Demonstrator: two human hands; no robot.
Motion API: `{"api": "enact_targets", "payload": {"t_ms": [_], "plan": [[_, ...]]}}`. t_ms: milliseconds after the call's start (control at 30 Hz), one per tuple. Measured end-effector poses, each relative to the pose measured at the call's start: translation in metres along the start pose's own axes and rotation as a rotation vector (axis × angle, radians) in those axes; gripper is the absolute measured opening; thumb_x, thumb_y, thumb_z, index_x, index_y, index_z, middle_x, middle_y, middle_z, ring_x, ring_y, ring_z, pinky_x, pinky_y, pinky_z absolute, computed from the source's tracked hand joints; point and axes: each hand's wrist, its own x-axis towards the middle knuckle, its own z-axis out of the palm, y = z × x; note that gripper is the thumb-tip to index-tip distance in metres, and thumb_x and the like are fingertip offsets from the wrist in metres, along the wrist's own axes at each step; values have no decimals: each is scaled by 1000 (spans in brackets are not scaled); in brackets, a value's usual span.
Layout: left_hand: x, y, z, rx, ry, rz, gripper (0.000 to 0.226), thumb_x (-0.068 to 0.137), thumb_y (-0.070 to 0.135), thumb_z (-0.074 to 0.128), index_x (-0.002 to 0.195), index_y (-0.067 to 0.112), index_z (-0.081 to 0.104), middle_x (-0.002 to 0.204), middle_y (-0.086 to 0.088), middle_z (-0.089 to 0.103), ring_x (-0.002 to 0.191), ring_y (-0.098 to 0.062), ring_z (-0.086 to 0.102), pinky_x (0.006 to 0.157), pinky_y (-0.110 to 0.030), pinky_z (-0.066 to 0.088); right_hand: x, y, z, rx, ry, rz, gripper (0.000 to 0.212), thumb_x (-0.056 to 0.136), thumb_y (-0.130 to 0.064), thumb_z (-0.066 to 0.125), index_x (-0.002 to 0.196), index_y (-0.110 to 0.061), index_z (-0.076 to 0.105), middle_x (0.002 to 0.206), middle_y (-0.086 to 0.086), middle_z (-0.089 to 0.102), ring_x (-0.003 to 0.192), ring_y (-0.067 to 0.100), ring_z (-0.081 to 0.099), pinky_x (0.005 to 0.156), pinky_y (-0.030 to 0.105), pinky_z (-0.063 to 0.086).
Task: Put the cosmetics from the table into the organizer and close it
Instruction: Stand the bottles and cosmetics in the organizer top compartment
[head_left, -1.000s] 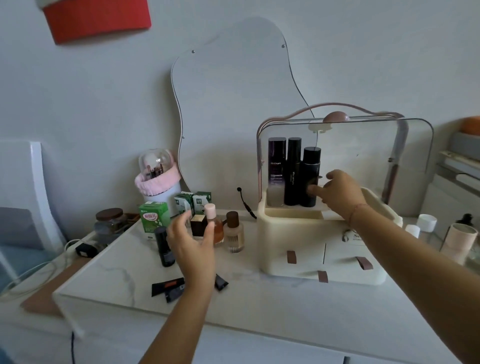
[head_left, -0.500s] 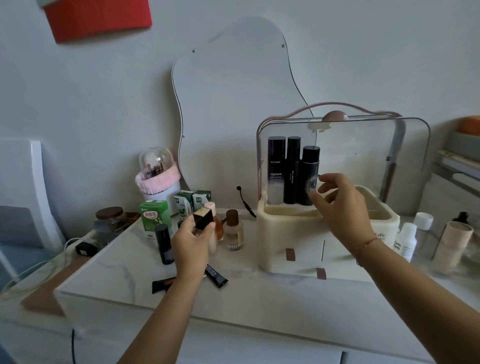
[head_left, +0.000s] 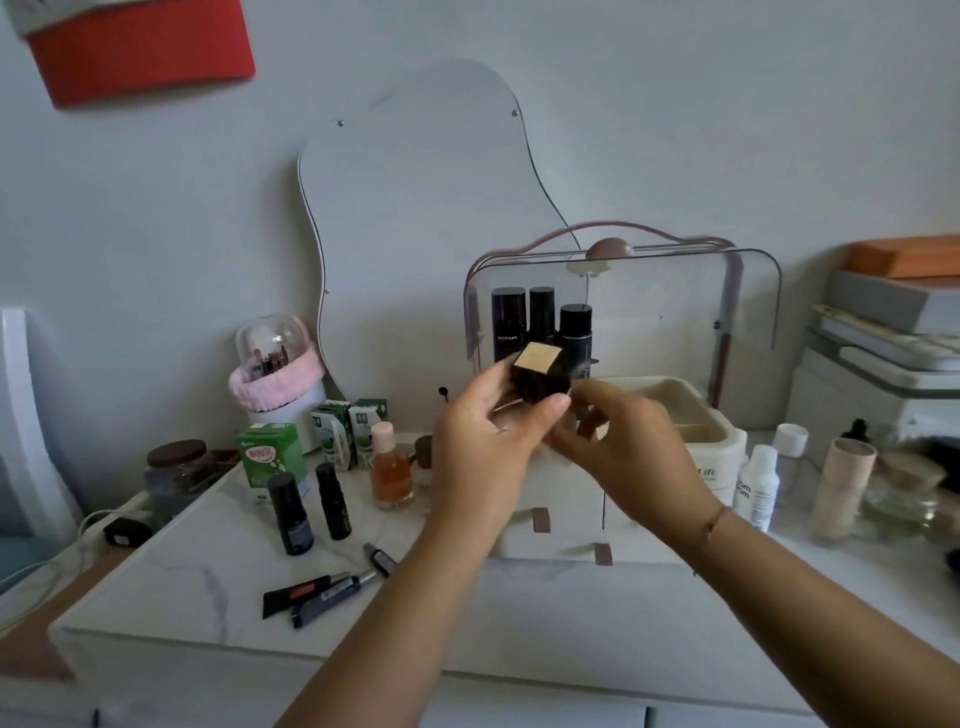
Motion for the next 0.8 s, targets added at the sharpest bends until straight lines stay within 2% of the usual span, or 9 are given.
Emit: {"api": "enact_targets", "payload": {"t_ms": [67, 133, 267, 333, 433, 533, 600, 700, 800], "plan": [[6, -7, 4, 120, -67, 9, 42, 81, 34, 69, 122, 31, 59, 117, 21, 63, 104, 15, 54, 83, -2, 41, 13, 18, -12, 43, 23, 74, 23, 78, -46, 60, 86, -24, 61, 77, -11, 67, 68, 4, 63, 56, 19, 53], [11, -20, 6, 340, -161, 24, 41, 83, 41, 64, 122, 33, 58, 122, 23, 57, 104, 23, 44, 81, 6, 32, 34, 42, -21, 130, 28, 198, 14, 82, -31, 67, 90, -23, 60, 87, -10, 68, 75, 10, 67, 63, 26, 57], [9, -51, 11, 598, -303, 13, 36, 83, 39, 63, 116, 25, 64, 121, 8, 62, 114, 2, 45, 100, -15, 31, 71, 89, -19, 225, -26, 405, 19, 86, -11, 65, 104, -8, 63, 85, -1, 65, 72, 20, 65, 61, 28, 58], [6, -63, 10, 636, -312, 42, 34, 81, 39, 65, 112, 23, 67, 113, 6, 66, 110, -8, 52, 102, -30, 36, 84, 107, -11, 199, -56, 459, 17, 85, -8, 65, 102, -8, 64, 79, 0, 66, 66, 19, 64, 60, 28, 57], [5, -71, 8, 626, -279, 93, 36, 80, 41, 66, 112, 24, 67, 111, 7, 66, 109, -11, 53, 96, -25, 32, 99, 124, -2, 167, -123, 518, 19, 84, -7, 67, 99, -16, 60, 81, 2, 66, 63, 19, 65, 58, 27, 56], [5, -72, 9, 605, -259, 98, 37, 80, 43, 66, 111, 24, 68, 111, 6, 66, 108, -11, 52, 96, -27, 33, 107, 133, 3, 172, -165, 539, 17, 82, -10, 70, 96, -16, 60, 85, 3, 64, 63, 21, 67, 60, 30, 59], [4, -73, 10, 602, -252, 106, 37, 80, 46, 65, 111, 26, 68, 109, 9, 65, 105, -5, 47, 93, -19, 27, 111, 138, 4, 163, -163, 533, 14, 81, -12, 71, 88, -15, 59, 87, 3, 64, 62, 22, 67, 60, 31, 60], [4, -75, 9, 616, -232, 160, 37, 79, 48, 64, 110, 27, 69, 103, 15, 61, 96, 7, 36, 85, 1, 14, 113, 141, 5, 154, -130, 528, 22, 79, -9, 72, 94, -13, 56, 88, 4, 62, 63, 22, 68, 64, 34, 60], [3, -74, 10, 626, -215, 185, 36, 79, 47, 64, 108, 26, 69, 98, 19, 55, 93, 11, 31, 82, 1, 13, 111, 143, 7, 174, -95, 543, 24, 78, -5, 71, 96, -7, 55, 84, 9, 64, 65, 22, 67, 69, 37, 60]]}}
